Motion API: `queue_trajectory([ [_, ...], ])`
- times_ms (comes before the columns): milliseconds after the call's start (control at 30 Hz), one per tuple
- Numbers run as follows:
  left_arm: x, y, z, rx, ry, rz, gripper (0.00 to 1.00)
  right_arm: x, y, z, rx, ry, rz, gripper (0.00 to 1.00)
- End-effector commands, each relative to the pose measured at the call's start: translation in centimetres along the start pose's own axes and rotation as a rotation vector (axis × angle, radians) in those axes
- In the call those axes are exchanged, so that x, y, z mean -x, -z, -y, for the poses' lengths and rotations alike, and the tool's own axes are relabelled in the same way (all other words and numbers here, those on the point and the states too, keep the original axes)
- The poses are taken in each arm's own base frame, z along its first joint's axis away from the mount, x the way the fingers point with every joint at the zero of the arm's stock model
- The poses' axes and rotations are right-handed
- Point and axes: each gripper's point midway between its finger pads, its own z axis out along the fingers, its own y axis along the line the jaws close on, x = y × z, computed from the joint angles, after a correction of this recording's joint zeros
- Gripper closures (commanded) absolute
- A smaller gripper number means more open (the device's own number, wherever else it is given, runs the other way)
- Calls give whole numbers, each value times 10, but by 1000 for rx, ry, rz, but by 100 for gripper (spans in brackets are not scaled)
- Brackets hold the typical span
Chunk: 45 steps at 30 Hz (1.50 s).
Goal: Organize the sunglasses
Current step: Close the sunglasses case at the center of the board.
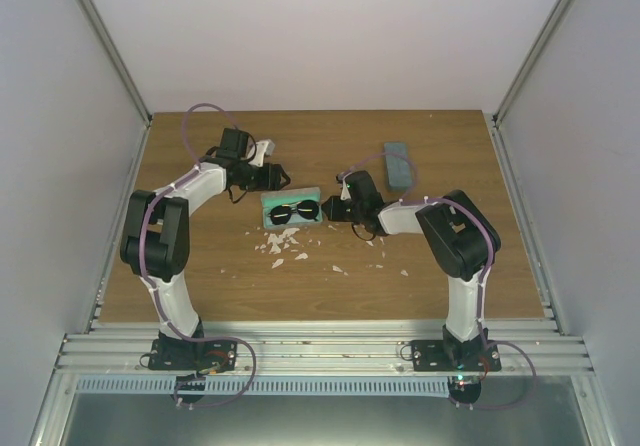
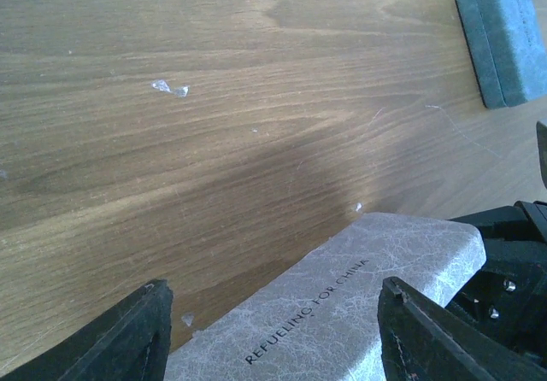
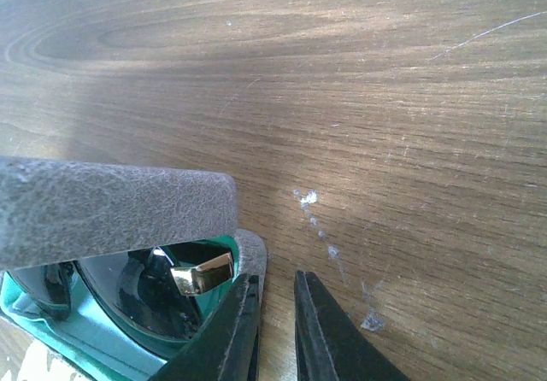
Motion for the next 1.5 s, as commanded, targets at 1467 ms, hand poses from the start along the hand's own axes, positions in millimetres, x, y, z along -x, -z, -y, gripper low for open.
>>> queue_trajectory([
  [1467,-30,-10,36,-160,-76,-93,60,-86,27,-64,96,113,-100,87],
])
